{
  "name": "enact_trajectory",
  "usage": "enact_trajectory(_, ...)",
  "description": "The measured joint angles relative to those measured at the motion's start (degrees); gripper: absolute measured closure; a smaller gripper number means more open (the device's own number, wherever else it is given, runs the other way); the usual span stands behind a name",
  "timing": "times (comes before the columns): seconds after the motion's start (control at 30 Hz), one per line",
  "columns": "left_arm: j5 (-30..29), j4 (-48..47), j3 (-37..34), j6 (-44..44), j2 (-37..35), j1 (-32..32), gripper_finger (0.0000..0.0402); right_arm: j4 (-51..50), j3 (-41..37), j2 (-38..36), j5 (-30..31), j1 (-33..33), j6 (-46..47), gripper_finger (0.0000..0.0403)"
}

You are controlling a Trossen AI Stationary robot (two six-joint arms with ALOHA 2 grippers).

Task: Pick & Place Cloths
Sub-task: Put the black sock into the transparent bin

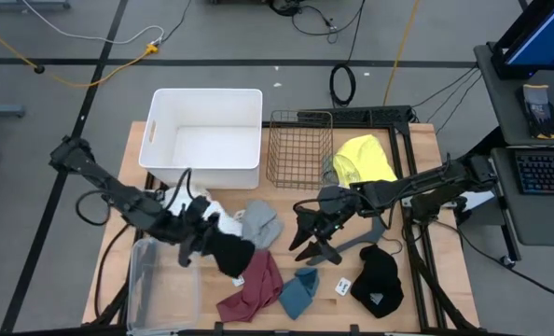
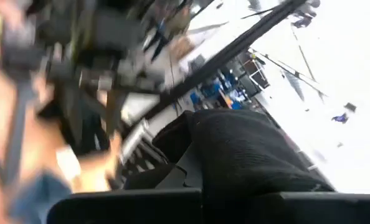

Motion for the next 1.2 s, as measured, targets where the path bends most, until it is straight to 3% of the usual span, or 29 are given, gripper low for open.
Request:
enact_trajectory(0.17, 0.08, -7.10, 0.00, -16.02, -3.99, -4.21, 0.0401, 0.02, 0.00, -0.02, 0.13, 0.00, -1.46, 0.0246)
enact_trajectory(0.47, -0.06, -8.96, 0.00, -27.93, -8.63, -9.69, 0.0401, 0.02, 0.00, -0.02, 0.17, 0.00, -2.99, 0.0247)
enact_trajectory(0.63, 0.79, -16.71, 0.00, -34.62, -10.32, -12.27, 0.0401, 0.02, 0.00, -0.02, 0.18, 0.00, -2.99, 0.0247)
enact_trajectory(0.93, 10.20, -28.25, 0.00, -52.11, -10.55, -16.03, 0.0401, 0.02, 0.00, -0.02, 0.18, 0.00, -2.89, 0.0247)
enact_trajectory(1.2, 12.60, -30.08, 0.00, -56.97, -10.55, -17.79, 0.0401, 0.02, 0.00, -0.02, 0.17, 0.00, -2.84, 0.0247)
